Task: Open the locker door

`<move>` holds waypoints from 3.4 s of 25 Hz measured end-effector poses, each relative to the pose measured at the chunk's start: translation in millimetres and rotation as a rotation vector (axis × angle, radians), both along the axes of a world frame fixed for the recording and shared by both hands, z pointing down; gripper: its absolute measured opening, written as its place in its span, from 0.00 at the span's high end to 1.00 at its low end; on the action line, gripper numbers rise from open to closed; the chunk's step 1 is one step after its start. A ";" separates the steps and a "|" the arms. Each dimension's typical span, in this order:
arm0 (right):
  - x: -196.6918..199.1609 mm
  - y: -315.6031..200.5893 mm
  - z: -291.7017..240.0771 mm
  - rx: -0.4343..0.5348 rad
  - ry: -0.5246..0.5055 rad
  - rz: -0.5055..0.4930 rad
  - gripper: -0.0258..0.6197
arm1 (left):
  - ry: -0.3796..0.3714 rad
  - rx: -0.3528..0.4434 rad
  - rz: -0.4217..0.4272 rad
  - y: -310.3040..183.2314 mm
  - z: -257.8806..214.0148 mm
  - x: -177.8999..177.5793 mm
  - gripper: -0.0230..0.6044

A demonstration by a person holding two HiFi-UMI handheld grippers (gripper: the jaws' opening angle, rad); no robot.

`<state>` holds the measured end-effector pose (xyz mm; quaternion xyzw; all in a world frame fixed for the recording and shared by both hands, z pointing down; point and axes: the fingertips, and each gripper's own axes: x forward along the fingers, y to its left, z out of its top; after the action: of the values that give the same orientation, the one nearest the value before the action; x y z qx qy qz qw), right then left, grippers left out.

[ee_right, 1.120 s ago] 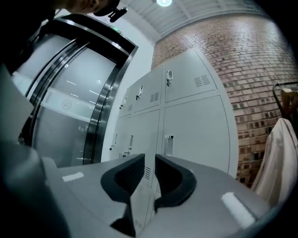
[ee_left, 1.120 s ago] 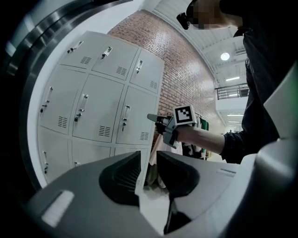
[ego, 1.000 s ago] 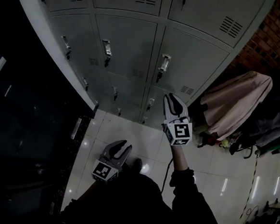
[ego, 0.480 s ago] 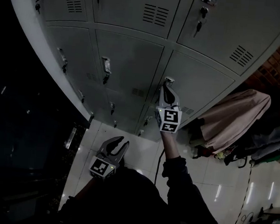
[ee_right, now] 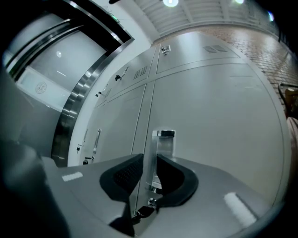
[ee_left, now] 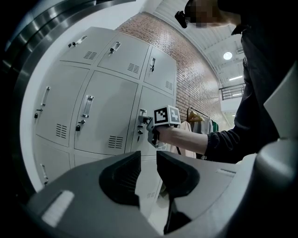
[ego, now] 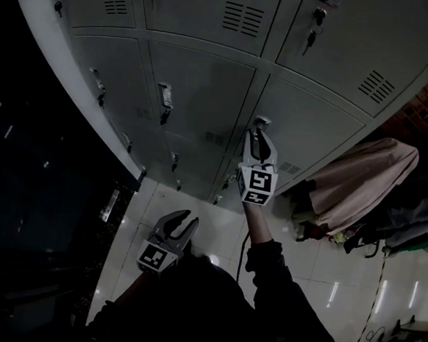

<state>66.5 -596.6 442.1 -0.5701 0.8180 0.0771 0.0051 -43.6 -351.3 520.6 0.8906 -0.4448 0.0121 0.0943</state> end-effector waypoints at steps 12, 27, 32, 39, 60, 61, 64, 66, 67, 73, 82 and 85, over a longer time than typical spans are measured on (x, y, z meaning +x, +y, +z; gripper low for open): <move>-2.1 7.9 5.9 -0.089 -0.037 -0.118 0.89 | -0.004 -0.009 -0.113 50.8 3.8 -4.6 0.77; 112.3 243.5 -5.1 0.060 -0.048 -0.165 0.96 | 0.011 -0.052 0.111 77.5 15.8 71.8 0.77; 137.9 257.2 -6.9 0.053 -0.058 -0.064 0.96 | 0.009 -0.049 0.152 81.4 15.7 91.9 0.77; 119.0 300.8 40.3 -0.086 -0.107 -0.085 0.96 | 0.000 -0.085 0.158 100.5 28.5 91.8 0.77; 38.2 512.8 54.4 -0.160 -0.077 -0.027 0.96 | 0.039 -0.099 0.141 265.3 31.5 4.7 0.77; 33.3 528.1 54.2 -0.167 -0.078 -0.033 0.96 | 0.043 -0.113 0.147 280.6 33.6 2.9 0.77; 21.6 563.0 51.6 -0.184 -0.092 -0.053 0.96 | 0.042 -0.136 0.169 317.5 34.6 1.8 0.77; 16.7 578.6 48.3 -0.184 -0.101 -0.058 0.96 | 0.036 -0.135 0.181 334.1 32.7 2.2 0.77; 15.4 585.0 46.8 -0.184 -0.104 -0.057 0.96 | 0.034 -0.132 0.185 340.6 31.6 2.5 0.77; 29.2 617.6 42.9 -0.184 -0.097 -0.039 0.96 | 0.017 -0.116 0.177 370.9 30.9 10.1 0.77; 90.6 686.3 57.6 -0.177 -0.065 -0.013 0.96 | 0.012 -0.093 0.130 427.2 24.5 44.3 0.77; 100.7 712.6 56.1 -0.178 -0.078 -0.019 0.96 | 0.001 -0.091 0.122 455.5 27.7 55.6 0.77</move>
<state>167.2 116.0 498.3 -0.5630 0.8262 -0.0183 -0.0131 12.0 104.2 548.4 0.9108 -0.3886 0.0377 0.1340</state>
